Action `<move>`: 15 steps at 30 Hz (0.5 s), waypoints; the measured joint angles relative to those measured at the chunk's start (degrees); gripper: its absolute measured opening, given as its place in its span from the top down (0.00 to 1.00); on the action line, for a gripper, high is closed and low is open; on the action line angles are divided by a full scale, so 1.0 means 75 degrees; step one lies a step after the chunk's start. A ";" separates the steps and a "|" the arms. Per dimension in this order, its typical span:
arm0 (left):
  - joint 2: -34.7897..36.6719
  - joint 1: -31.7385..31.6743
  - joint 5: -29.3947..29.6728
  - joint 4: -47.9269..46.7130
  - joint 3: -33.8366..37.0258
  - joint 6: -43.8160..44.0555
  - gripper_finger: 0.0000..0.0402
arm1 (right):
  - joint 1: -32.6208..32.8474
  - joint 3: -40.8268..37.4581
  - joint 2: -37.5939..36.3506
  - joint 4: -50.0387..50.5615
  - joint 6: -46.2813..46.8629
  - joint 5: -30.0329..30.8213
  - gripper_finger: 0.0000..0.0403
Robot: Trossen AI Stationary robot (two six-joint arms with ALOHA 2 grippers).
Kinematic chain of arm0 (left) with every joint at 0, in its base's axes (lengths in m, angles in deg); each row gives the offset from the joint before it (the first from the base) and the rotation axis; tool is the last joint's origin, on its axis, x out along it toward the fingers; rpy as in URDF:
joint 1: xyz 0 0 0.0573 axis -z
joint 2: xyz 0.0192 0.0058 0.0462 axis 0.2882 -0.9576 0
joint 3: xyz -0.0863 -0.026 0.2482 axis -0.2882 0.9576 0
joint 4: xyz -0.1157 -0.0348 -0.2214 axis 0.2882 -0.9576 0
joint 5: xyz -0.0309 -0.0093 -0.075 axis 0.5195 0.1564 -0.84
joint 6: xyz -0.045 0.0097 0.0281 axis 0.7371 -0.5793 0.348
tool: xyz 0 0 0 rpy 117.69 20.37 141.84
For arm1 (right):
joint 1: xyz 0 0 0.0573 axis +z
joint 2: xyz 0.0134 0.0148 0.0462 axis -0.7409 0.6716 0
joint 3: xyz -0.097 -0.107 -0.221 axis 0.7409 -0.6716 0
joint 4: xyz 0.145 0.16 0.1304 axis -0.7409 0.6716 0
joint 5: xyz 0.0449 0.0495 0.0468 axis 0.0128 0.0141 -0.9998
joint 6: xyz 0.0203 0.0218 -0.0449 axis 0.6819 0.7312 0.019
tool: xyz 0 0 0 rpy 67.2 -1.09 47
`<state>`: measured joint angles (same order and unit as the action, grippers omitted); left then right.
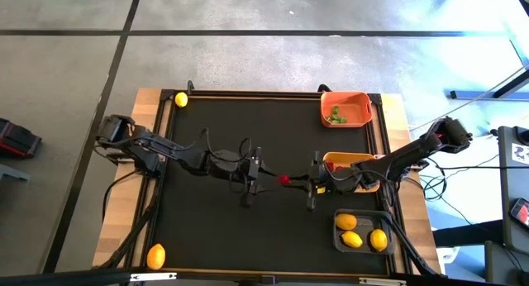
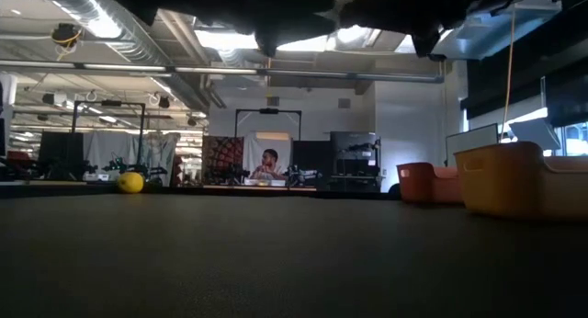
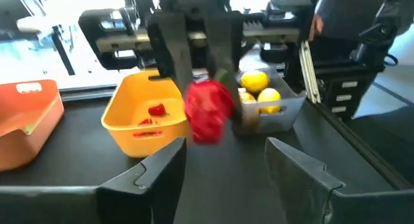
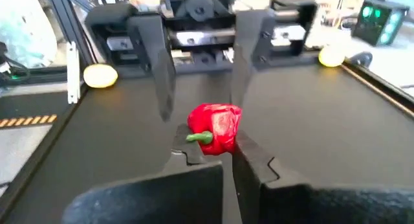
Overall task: Sort produce into baskets
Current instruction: Put the red chili pepper into the yellow bin
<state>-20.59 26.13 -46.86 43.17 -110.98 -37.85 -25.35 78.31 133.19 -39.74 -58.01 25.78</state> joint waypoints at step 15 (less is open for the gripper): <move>0.0660 -0.0026 0.0057 -0.2278 0.0055 0.0765 0.51 | 0.0009 0.0002 -0.2350 0.5505 0.2728 -0.0760 0.98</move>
<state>-15.64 25.94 -46.44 26.08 -110.57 -32.12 -25.28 78.33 115.56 1.54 -37.55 20.08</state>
